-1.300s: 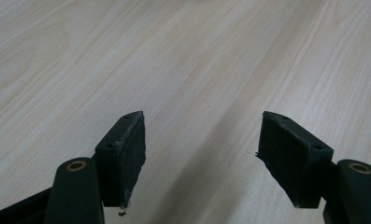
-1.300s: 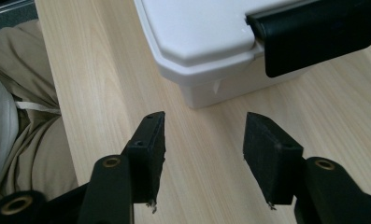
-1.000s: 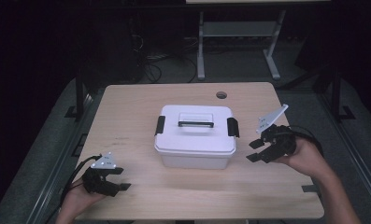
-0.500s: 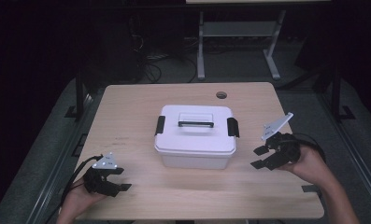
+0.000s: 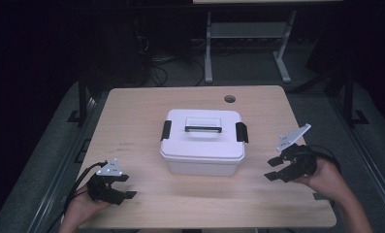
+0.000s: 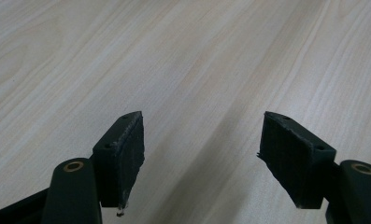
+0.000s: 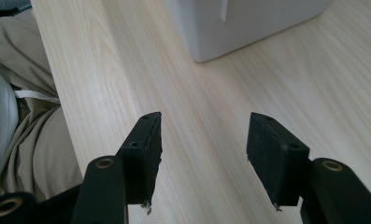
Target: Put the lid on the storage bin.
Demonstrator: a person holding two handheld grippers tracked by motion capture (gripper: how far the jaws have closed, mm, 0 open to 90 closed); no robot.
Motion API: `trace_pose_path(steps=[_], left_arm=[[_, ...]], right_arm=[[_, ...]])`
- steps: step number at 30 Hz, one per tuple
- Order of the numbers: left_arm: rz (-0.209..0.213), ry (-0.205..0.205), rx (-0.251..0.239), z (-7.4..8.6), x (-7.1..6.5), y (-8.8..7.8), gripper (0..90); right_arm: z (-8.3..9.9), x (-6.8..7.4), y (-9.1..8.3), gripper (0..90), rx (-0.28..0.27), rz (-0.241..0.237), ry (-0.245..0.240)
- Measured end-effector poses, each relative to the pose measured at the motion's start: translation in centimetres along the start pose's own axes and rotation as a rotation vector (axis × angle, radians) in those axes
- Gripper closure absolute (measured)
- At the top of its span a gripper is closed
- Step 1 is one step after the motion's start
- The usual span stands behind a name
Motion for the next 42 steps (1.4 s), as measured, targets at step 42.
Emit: trace_pose_path(steps=[42], left_arm=[[-0.006, 0.001, 0.000, 0.0, 0.0, 0.0, 30.2]], right_arm=[[4.4, 0.0, 1.2, 42.2, -0.014, -0.005, 0.083]])
Point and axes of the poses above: each handheld gripper's, and its own axes: y roughly forward along the jaws, z roughly out of its underside, x roughly to its left, the point moved 9 cm from there along y, roughly forward along the jaws, and after that the axes turned 2 degrees about y, right-handed, at the moved point
